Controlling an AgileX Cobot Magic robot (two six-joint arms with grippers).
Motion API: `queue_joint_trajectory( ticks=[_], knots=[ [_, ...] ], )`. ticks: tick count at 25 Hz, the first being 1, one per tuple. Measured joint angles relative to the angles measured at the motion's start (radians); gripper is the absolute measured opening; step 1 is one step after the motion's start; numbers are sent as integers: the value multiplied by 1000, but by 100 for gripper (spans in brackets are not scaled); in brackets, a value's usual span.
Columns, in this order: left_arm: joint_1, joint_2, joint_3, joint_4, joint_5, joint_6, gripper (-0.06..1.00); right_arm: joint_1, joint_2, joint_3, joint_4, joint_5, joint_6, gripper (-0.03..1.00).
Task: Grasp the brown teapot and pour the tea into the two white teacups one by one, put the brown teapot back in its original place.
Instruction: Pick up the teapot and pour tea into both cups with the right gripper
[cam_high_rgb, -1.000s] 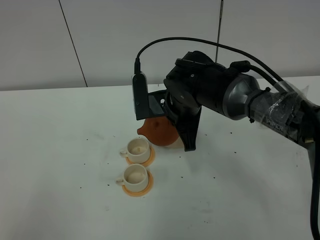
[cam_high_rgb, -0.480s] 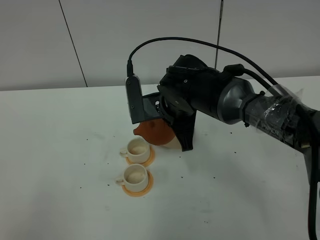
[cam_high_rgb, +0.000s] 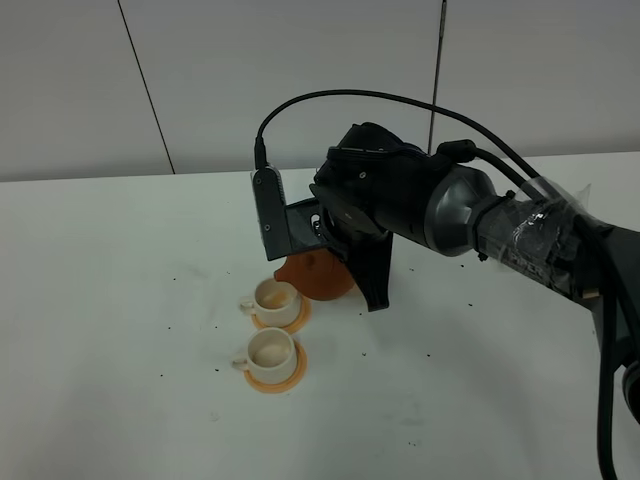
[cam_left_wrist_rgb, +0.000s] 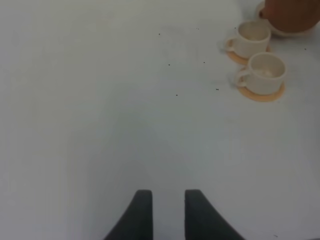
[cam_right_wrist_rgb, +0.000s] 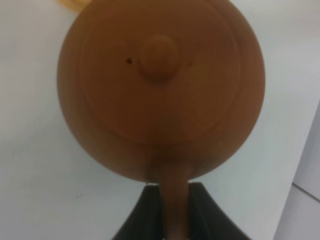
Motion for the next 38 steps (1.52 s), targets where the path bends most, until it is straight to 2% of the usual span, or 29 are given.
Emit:
queue_joint_trajectory(
  ticks=[22, 38],
  knots=[
    [0, 0, 0, 0, 0, 0, 23, 0, 0, 0, -30, 3, 0, 10],
    [0, 0, 0, 0, 0, 0, 23, 28, 0, 0, -90, -21, 0, 10]
  ],
)
